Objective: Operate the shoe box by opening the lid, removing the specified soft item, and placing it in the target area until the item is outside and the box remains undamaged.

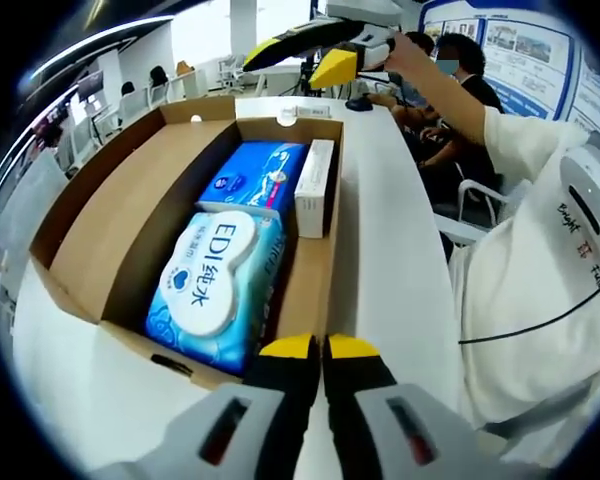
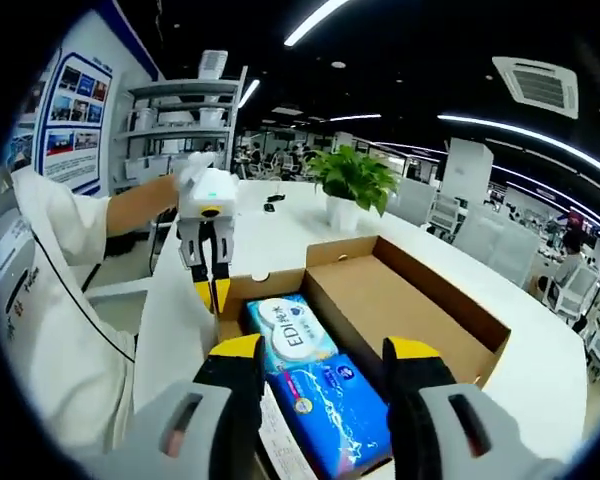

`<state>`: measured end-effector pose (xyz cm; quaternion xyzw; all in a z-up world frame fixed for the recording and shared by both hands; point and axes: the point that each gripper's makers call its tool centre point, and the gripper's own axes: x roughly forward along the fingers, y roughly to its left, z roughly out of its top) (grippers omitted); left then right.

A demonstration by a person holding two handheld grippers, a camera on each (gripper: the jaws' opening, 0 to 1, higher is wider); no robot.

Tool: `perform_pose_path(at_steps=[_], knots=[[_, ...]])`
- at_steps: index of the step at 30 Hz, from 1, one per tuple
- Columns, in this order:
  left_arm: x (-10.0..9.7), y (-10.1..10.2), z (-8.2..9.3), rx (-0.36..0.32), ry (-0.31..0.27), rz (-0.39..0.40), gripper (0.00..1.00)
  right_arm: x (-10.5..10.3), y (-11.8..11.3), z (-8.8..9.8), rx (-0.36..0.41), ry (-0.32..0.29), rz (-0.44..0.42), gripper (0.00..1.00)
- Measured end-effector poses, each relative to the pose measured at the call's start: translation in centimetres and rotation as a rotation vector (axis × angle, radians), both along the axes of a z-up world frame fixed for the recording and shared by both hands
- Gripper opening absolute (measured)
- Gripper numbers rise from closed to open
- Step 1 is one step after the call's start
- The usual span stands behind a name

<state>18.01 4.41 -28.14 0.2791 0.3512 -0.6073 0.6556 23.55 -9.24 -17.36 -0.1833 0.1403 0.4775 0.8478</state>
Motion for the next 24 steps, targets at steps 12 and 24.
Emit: perform_pose_path(at_steps=[12, 24], knots=[[0.1, 0.0, -0.1, 0.011, -0.072, 0.013, 0.04, 1.5, 5.4, -3.0, -0.197, -0.006, 0.169, 0.45], [0.2, -0.1, 0.1, -0.048, -0.138, -0.008, 0.05, 2.1, 9.6, -5.1, -0.382, 0.121, 0.283, 0.54]])
